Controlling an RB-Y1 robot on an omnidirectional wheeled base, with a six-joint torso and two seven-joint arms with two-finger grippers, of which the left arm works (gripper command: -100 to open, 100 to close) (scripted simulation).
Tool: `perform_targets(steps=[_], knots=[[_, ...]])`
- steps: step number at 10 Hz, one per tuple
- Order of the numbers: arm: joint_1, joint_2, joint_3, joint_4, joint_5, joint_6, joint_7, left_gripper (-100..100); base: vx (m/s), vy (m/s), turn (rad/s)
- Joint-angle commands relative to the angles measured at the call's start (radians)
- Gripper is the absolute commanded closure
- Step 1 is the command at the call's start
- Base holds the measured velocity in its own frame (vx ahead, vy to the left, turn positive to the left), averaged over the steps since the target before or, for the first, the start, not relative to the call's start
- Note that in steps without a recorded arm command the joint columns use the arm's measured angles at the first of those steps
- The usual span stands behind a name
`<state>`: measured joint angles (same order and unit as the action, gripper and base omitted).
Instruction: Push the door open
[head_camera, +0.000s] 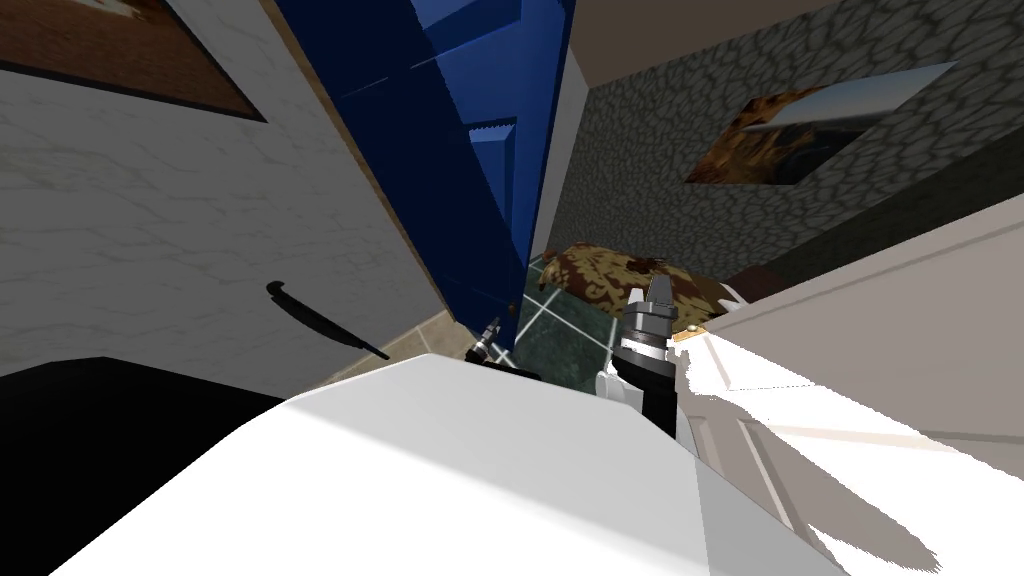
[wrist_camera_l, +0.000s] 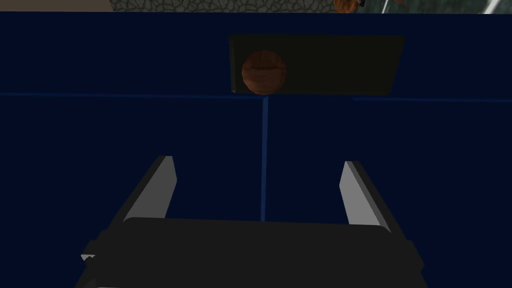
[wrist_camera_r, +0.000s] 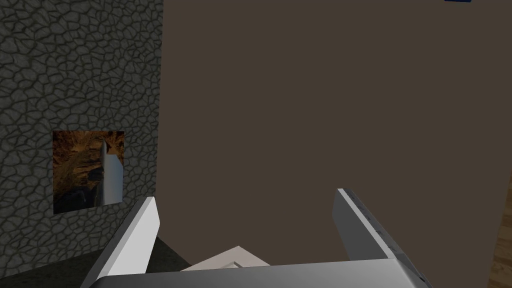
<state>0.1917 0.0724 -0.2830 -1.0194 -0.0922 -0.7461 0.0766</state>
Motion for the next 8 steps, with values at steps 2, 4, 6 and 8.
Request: perform_targets(steps=[2, 4, 6, 8], knots=[[0.005, -0.002, -0.003, -0.004, 0.000, -0.001, 0.003, -100, -0.162, -0.005, 0.016], [-0.002, 0.000, 0.002, 0.005, 0.002, -0.005, 0.000, -100, 0.112, -0.045, -0.025], [-0.010, -0.001, 0.008, 0.014, 0.004, -0.009, -0.004, -100, 0.201, -0.055, -0.019], [-0.018, -0.006, 0.013, 0.023, 0.005, -0.013, -0.007, -100, 0.198, -0.060, -0.022]])
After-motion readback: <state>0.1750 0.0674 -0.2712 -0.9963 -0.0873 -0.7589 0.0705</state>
